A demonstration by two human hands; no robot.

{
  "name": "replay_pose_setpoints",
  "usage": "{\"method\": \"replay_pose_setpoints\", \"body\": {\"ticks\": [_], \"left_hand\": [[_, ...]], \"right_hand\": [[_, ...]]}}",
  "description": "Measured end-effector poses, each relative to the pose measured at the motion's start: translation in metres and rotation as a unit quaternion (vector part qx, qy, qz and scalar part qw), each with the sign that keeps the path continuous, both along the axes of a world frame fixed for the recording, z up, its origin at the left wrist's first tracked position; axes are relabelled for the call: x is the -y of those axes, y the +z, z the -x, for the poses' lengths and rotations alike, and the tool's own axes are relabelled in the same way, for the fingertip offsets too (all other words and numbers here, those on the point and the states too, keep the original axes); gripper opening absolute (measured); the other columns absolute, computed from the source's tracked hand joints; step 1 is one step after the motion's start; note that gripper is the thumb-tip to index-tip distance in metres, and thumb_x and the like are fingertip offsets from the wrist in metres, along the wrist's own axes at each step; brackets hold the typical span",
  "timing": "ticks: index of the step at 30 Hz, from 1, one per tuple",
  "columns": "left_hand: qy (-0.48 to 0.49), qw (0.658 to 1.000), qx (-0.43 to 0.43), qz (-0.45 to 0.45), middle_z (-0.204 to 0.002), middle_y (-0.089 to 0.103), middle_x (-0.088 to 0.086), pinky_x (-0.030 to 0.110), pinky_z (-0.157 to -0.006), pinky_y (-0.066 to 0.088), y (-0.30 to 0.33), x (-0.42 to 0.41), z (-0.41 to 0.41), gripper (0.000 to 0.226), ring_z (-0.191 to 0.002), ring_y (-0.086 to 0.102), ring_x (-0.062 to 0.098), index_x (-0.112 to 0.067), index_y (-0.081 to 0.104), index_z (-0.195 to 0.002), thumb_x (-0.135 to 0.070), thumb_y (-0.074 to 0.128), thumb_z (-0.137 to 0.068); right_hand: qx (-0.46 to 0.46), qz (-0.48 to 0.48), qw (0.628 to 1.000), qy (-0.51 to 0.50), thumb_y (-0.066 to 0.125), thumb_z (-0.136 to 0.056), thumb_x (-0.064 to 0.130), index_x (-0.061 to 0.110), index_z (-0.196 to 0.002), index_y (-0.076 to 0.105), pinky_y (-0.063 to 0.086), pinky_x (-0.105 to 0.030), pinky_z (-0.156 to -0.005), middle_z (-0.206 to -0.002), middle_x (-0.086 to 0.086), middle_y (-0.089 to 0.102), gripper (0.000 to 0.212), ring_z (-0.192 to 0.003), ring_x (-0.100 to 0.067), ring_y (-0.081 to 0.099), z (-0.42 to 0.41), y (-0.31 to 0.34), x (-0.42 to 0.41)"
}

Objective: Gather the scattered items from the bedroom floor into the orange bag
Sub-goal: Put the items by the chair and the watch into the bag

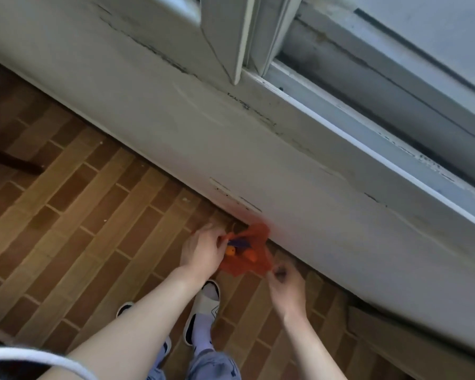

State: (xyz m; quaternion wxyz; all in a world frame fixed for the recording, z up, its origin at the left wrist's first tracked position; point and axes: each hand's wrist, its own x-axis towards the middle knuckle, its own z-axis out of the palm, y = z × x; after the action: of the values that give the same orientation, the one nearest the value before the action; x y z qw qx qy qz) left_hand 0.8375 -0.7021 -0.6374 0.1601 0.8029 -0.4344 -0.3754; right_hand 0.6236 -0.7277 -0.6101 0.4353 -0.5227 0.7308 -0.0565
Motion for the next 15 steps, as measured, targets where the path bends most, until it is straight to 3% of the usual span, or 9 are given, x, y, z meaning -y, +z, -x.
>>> {"method": "replay_pose_setpoints", "body": {"ticks": [3,7,9,12,15], "left_hand": [[-0.007,0.999,-0.029,0.030,-0.084,0.056,-0.011,0.045,-0.064,0.057,-0.041,0.000,0.006,0.020,-0.073,0.062,0.017,-0.041,0.052,-0.091,-0.055,0.038,-0.088],[0.003,0.998,-0.050,0.040,-0.094,0.060,-0.010,0.044,-0.073,0.058,-0.049,0.016,0.011,0.027,-0.082,0.065,0.017,-0.041,0.056,-0.102,-0.053,0.035,-0.088],[0.016,0.996,-0.076,0.042,-0.098,0.061,-0.009,0.044,-0.078,0.058,-0.045,0.022,0.010,0.028,-0.086,0.065,0.017,-0.042,0.058,-0.104,-0.049,0.037,-0.087],[0.019,0.993,-0.105,0.044,-0.104,0.062,-0.009,0.040,-0.084,0.057,-0.027,0.021,0.008,0.025,-0.090,0.065,0.014,-0.034,0.067,-0.110,-0.031,0.050,-0.093],[0.017,0.991,-0.118,0.058,-0.110,0.065,-0.004,0.033,-0.089,0.055,-0.017,0.010,0.001,0.027,-0.096,0.064,0.013,-0.022,0.069,-0.117,-0.009,0.055,-0.098]], "right_hand": [[-0.020,-0.008,1.000,-0.017,0.066,-0.091,0.017,0.013,-0.082,0.058,0.037,-0.032,-0.053,-0.071,-0.003,0.065,0.012,-0.059,-0.020,0.057,0.007,-0.009,0.000],[-0.025,-0.001,0.999,-0.028,0.062,-0.096,0.018,0.015,-0.084,0.058,0.039,-0.031,-0.055,-0.075,0.000,0.064,0.013,-0.065,-0.020,0.059,0.015,-0.024,0.006],[-0.023,-0.001,0.999,-0.029,0.060,-0.100,0.017,0.017,-0.089,0.061,0.041,-0.021,-0.060,-0.083,0.004,0.067,0.011,-0.075,-0.015,0.062,0.014,-0.033,0.012],[-0.005,0.003,0.999,-0.042,0.059,-0.099,0.011,0.020,-0.099,0.067,0.040,-0.009,-0.063,-0.095,0.007,0.069,0.012,-0.083,-0.008,0.063,0.009,-0.041,0.022],[0.007,0.001,0.999,-0.032,0.059,-0.100,0.011,0.022,-0.103,0.066,0.038,-0.007,-0.062,-0.095,0.011,0.067,0.014,-0.083,0.004,0.058,0.005,-0.040,0.027]]}}
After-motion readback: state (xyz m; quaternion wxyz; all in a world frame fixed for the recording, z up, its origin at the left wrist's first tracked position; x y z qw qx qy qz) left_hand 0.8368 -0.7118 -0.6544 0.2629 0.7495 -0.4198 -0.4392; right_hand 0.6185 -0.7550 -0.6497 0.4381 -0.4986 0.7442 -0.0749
